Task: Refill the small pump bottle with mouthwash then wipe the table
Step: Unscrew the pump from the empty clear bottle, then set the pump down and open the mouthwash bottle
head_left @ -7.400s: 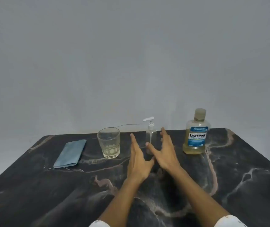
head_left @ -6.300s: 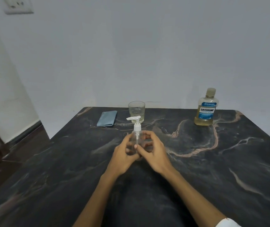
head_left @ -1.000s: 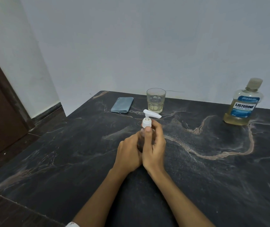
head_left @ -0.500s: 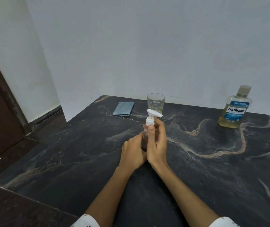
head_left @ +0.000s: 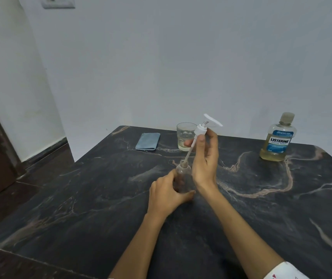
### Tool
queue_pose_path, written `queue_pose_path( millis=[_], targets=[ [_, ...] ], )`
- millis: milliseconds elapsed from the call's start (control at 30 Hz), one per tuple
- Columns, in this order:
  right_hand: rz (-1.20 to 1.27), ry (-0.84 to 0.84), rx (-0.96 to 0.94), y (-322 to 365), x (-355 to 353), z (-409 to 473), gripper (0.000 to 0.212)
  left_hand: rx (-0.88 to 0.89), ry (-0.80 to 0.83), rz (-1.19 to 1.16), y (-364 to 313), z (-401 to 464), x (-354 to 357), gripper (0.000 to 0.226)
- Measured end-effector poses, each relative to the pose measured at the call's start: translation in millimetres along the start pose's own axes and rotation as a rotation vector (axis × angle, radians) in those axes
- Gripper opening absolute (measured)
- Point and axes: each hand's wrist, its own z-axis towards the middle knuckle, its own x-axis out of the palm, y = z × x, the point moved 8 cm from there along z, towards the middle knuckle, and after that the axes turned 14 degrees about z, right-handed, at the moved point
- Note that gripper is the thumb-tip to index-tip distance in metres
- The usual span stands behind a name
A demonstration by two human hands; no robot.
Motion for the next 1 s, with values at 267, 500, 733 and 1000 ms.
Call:
queue_pose_path(
  millis=[267,500,733,1000],
  targets=[
    [-0.077,0.108,0.030,9.1,13.3,16.4,0.033,-0.017,0.001,0.026,3.4,0.7,2.0,0.051],
    [-0.011,0.123,0.053,16.8,16.6,21.9,0.030,-0.011,0.003,0.023,3.8,1.2,2.9,0.050],
    [-0.056,0.182,-0.171,41.4,11.9,40.1,0.017,-0.039,-0.002,0.006,7.0,1.4,3.4,0.043],
    [-0.568,0.244,0.086,-67.8,-49.4,0.1,0.039,-0.060,0.017,0.010,7.5,1.0,5.6,0.044]
  ],
)
